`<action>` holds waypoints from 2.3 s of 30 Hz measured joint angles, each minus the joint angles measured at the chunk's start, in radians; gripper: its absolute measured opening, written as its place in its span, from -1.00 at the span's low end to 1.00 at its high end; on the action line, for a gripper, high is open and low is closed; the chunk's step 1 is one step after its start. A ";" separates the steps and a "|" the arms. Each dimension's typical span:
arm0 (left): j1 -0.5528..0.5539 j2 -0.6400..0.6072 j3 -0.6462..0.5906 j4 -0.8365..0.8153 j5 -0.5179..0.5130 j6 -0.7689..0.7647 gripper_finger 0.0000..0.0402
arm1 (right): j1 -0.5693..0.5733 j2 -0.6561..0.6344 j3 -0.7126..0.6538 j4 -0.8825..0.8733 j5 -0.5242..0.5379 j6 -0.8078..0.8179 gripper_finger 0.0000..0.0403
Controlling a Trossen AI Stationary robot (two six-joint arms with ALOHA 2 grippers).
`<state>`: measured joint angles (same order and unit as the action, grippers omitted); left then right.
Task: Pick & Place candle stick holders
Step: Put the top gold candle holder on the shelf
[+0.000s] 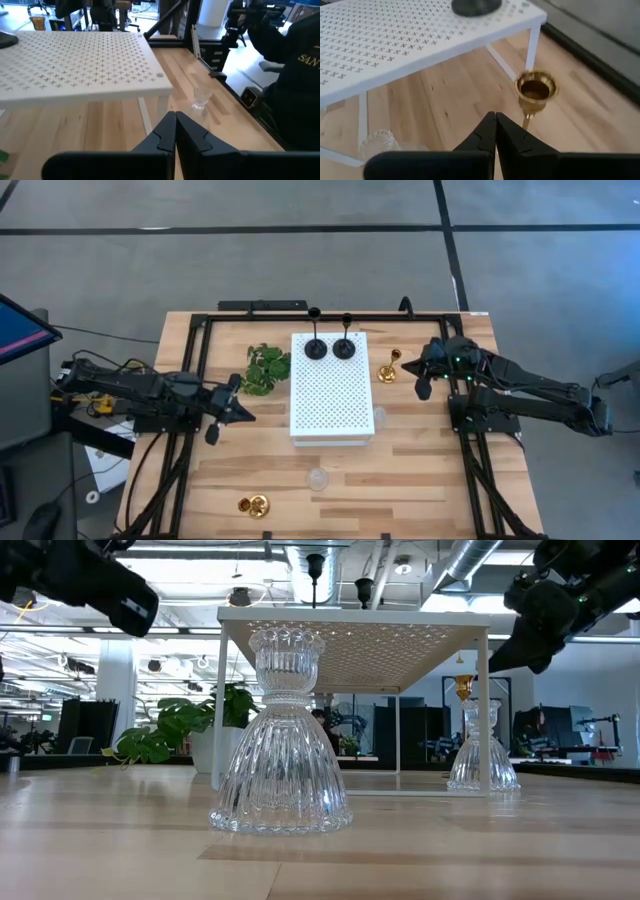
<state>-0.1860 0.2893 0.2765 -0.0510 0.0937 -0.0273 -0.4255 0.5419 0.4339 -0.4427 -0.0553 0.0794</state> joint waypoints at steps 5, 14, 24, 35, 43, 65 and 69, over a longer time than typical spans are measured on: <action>0.000 0.000 -0.011 0.044 0.000 0.012 -0.97 | 0.019 0.001 -0.025 0.003 -0.007 0.050 -1.00; 0.000 0.000 -0.012 0.064 0.000 0.049 -0.97 | 0.114 0.026 -0.114 0.102 0.021 0.233 -1.00; 0.000 0.001 -0.012 0.072 0.000 0.049 -0.97 | 0.190 0.094 -0.132 0.145 0.197 0.237 -1.00; 0.000 0.001 -0.012 0.074 0.000 0.049 -0.97 | 0.166 0.234 -0.132 0.210 0.227 0.236 -0.72; 0.000 0.001 -0.012 0.075 0.000 0.049 -0.97 | 0.124 0.365 -0.132 0.367 0.344 0.230 -0.10; 0.000 0.002 -0.010 0.075 0.000 0.046 -0.97 | 0.073 0.539 -0.131 0.543 0.349 0.152 -0.94; 0.000 0.002 -0.010 0.075 0.000 0.046 -0.97 | 0.081 0.486 -0.069 0.387 0.348 0.154 -0.94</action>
<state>-0.1860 0.2909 0.2661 0.0238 0.0937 0.0189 -0.3442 1.0282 0.3649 -0.0561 0.2930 0.2333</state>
